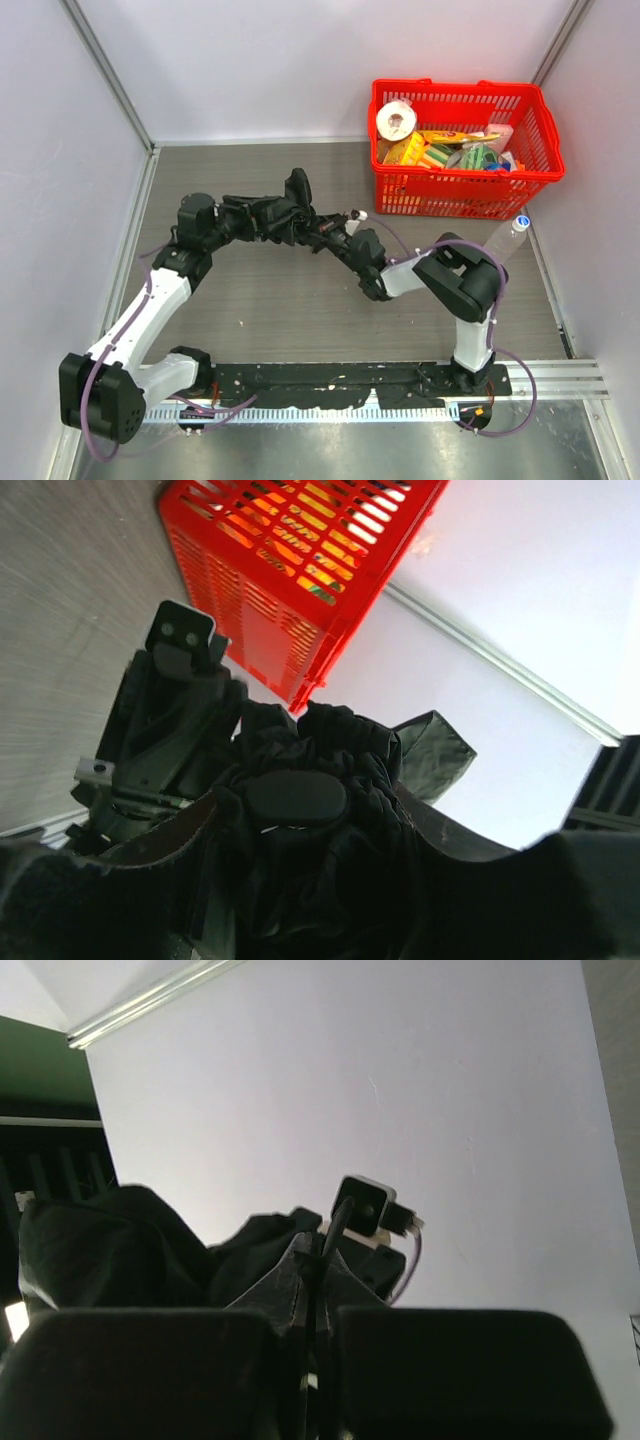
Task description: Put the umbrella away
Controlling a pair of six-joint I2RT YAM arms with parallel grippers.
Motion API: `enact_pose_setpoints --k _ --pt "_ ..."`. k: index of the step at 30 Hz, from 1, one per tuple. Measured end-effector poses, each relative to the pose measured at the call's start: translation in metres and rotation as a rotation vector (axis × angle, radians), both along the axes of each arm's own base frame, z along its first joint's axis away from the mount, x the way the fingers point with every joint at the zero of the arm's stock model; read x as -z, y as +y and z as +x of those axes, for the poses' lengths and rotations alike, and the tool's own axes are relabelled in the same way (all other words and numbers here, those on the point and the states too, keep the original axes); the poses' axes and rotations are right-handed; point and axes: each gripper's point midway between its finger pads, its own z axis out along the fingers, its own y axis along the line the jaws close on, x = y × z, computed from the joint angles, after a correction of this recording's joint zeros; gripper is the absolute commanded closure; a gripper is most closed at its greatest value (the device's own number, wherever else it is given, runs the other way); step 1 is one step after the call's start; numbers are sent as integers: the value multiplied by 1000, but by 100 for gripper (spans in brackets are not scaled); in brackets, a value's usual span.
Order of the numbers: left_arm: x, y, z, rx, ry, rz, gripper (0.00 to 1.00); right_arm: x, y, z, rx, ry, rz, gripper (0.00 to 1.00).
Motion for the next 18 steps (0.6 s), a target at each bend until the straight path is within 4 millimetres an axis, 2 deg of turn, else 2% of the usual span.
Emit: enact_pose_setpoints --k 4,10,11,12,14,15,18 --pt "5 -4 -5 40 39 48 100 1 -9 -26 -49 13 -27 99" --pt "16 -14 -19 120 108 60 100 8 -21 -48 -82 11 -122 99" --pt "16 -14 -19 124 112 63 100 9 -20 -49 -93 -2 -147 88" --pt "16 -14 -19 124 112 67 100 10 -18 -49 -107 -23 -180 69" --pt "15 -12 -17 119 94 89 100 16 -13 -46 -137 -69 -262 52" --pt "13 -7 -13 100 75 113 100 24 -12 -47 -155 -92 -323 50" --pt "2 7 -2 59 -2 199 100 64 -22 -55 -197 -119 -538 33"
